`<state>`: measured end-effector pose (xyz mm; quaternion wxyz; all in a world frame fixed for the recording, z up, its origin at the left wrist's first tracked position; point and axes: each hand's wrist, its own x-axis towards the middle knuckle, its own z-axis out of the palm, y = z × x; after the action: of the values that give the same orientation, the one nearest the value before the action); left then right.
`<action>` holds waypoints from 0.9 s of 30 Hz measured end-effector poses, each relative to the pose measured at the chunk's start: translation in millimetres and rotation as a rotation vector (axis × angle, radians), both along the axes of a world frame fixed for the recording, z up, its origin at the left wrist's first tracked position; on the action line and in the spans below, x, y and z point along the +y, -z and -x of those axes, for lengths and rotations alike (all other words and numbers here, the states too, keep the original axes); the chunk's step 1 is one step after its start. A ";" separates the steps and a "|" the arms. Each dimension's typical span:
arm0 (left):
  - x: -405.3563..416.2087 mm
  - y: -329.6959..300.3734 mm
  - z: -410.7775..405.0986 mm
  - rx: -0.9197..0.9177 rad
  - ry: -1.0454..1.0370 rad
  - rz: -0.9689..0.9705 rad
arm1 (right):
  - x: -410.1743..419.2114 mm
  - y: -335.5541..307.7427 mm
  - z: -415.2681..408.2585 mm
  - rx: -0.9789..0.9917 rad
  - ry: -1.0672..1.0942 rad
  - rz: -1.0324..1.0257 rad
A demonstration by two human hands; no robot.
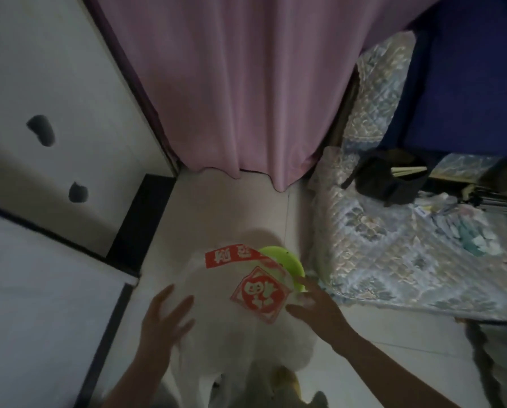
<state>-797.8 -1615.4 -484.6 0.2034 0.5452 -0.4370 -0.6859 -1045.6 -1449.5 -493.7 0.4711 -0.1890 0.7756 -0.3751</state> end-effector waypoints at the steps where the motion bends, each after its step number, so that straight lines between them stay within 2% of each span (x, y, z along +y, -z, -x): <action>1: -12.5 9.4 15.0 -0.045 0.034 -0.026 | -10.6 7.7 11.5 0.072 -0.012 -0.024; 5: -67.4 50.9 80.9 -0.351 0.280 -0.093 | -52.9 43.5 56.1 0.270 -0.119 -0.147; 8: -112.3 92.4 121.2 -0.483 0.563 -0.034 | -80.0 81.5 82.9 0.315 -0.175 -0.213; 12: -135.6 157.7 164.1 -0.526 0.802 0.046 | -104.5 136.8 107.9 0.318 -0.246 -0.363; 17: -135.5 248.1 196.9 -0.383 0.948 0.086 | -116.8 220.5 130.7 0.277 -0.336 -0.488; 22: -129.7 326.5 208.0 -0.532 1.064 0.064 | -110.6 306.3 141.2 0.206 -0.365 -0.516; 27: -126.0 377.7 214.0 -0.622 1.153 0.093 | -106.7 375.1 142.5 0.165 -0.432 -0.509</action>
<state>-1011.8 -1741.4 -862.3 -0.3093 0.3871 -0.7269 -0.4755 -1188.1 -1556.1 -868.8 0.5073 -0.2548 0.8220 -0.0445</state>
